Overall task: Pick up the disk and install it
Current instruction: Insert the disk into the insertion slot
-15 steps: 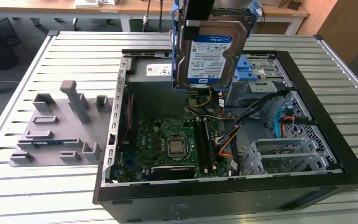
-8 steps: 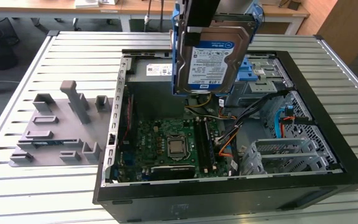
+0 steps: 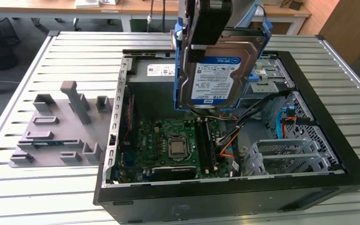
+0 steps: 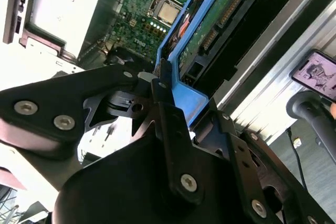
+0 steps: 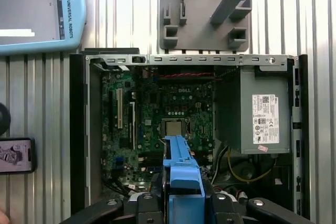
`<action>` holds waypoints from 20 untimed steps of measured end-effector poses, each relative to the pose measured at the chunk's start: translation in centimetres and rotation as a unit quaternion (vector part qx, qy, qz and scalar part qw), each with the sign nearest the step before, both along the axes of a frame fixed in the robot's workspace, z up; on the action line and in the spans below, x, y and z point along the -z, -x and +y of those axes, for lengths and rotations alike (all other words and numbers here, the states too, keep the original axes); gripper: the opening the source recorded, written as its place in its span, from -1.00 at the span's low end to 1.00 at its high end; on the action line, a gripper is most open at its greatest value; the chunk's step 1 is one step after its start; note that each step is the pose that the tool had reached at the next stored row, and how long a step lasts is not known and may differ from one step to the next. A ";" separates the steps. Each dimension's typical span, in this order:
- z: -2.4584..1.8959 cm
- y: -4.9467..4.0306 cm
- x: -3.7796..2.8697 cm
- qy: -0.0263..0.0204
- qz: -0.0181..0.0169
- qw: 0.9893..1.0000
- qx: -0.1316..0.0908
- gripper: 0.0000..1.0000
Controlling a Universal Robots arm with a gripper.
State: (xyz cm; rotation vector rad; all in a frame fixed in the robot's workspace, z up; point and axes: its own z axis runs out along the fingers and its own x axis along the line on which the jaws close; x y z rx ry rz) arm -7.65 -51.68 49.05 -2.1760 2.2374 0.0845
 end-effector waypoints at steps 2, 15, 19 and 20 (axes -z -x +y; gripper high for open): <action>-0.26 -0.05 0.05 0.000 0.000 1.000 0.000 -0.27; -0.85 -1.93 0.34 0.000 0.000 1.000 0.000 -0.27; -2.22 -1.92 0.61 0.000 0.000 1.000 0.000 -0.27; -2.61 -1.92 0.70 0.000 0.000 1.000 0.000 -0.27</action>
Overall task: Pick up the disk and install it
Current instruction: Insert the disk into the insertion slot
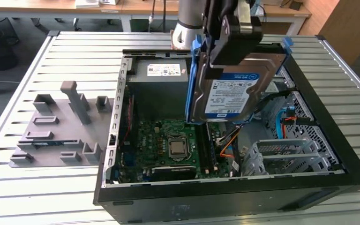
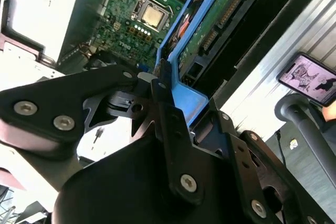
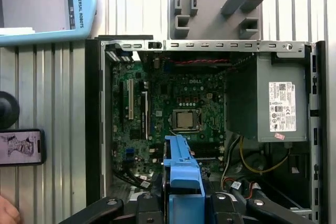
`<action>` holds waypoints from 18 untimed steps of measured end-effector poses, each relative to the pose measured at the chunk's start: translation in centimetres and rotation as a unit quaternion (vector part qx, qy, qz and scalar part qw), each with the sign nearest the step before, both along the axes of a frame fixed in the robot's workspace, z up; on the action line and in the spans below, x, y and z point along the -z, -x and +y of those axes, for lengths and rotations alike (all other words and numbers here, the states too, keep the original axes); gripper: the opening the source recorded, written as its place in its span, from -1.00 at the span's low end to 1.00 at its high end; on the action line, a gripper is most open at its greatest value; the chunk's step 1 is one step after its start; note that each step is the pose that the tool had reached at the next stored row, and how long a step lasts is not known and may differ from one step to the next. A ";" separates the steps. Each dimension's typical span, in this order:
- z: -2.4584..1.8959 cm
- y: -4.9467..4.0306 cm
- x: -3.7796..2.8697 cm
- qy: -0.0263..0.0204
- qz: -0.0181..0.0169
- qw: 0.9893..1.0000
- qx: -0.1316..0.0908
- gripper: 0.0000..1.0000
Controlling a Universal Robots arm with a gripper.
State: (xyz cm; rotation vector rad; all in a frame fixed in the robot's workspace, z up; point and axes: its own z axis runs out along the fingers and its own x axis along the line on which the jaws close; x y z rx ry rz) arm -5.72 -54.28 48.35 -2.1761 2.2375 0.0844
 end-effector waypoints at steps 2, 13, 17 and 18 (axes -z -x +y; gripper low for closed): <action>-0.53 -0.05 0.16 0.000 0.000 1.000 0.000 -0.27; -0.73 -3.81 0.57 0.000 0.000 1.000 0.000 -0.27; -0.73 -3.86 0.58 0.000 0.000 1.000 0.000 -0.27; -0.73 -3.86 0.58 0.000 0.000 1.000 0.000 -0.27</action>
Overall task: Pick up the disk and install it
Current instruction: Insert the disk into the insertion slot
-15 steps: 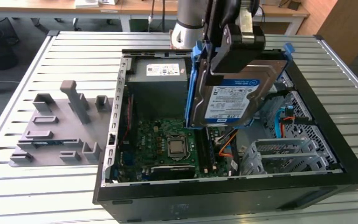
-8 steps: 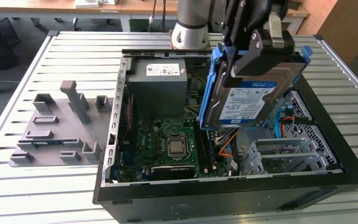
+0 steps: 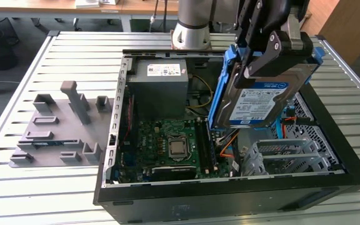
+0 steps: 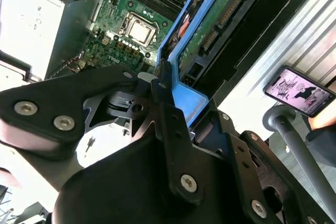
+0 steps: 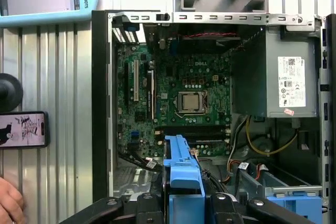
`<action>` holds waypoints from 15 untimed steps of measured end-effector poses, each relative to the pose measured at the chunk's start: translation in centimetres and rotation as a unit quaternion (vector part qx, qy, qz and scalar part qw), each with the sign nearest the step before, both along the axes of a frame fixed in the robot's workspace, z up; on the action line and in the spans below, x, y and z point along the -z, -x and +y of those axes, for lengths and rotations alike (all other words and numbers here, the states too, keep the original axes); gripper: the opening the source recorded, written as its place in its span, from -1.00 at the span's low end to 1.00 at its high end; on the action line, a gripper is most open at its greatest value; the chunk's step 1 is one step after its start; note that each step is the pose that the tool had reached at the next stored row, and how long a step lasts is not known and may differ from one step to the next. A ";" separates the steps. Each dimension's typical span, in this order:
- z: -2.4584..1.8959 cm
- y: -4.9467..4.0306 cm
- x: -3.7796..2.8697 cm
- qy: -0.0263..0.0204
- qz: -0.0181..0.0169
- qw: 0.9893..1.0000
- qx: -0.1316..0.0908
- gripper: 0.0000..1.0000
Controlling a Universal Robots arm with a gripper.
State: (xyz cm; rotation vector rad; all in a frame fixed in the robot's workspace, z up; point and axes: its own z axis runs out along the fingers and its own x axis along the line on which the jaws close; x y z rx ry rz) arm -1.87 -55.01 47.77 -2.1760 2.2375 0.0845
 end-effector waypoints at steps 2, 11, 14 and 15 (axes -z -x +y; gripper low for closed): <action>0.00 0.00 0.00 0.000 0.000 1.000 0.000 -0.27; 0.00 -0.04 0.03 0.000 0.000 1.000 0.000 -0.27; 0.00 -0.04 0.03 0.000 0.000 1.000 0.000 -0.27; 0.00 -0.04 0.03 0.000 0.000 1.000 0.000 -0.27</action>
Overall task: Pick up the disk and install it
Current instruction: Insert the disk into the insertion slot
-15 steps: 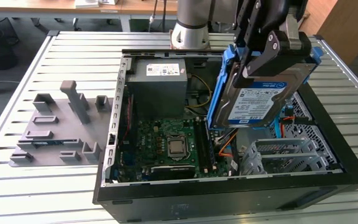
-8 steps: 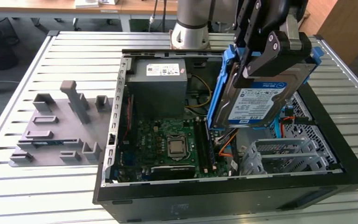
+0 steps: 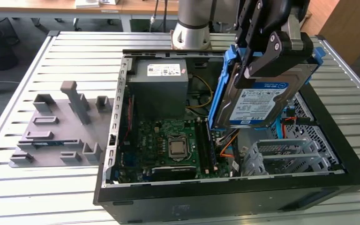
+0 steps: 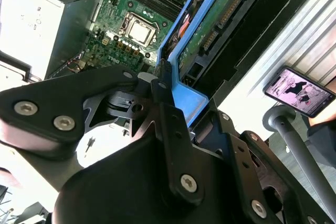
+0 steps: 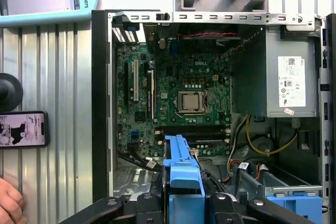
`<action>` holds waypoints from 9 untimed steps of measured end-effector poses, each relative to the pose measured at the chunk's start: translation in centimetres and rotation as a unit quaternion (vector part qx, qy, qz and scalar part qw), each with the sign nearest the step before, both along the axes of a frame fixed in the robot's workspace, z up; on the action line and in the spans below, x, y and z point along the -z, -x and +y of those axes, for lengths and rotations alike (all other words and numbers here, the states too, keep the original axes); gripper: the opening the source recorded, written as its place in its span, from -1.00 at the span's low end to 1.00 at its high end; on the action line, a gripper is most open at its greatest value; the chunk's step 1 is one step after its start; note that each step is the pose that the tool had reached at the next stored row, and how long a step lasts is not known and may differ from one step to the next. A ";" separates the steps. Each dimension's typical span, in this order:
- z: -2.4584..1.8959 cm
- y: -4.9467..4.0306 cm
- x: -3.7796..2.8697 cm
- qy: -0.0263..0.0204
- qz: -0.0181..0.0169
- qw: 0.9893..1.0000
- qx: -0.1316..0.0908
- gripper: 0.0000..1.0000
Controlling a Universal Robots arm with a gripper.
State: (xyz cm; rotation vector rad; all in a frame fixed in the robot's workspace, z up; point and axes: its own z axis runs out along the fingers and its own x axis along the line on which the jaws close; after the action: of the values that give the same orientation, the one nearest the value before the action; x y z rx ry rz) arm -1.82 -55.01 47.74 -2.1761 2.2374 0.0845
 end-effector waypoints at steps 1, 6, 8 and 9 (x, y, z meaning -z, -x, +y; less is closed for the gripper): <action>0.00 0.00 0.00 0.000 0.000 1.000 0.000 -0.27; -1.05 0.00 0.08 0.000 0.000 1.000 0.000 -0.27; -1.41 0.00 0.16 0.000 0.000 1.000 0.000 -0.27; -1.46 -0.01 0.20 0.000 0.000 1.000 0.000 -0.27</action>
State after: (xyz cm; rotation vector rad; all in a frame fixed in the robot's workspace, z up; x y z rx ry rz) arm -1.81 -56.47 47.54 -2.1759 2.2375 0.0846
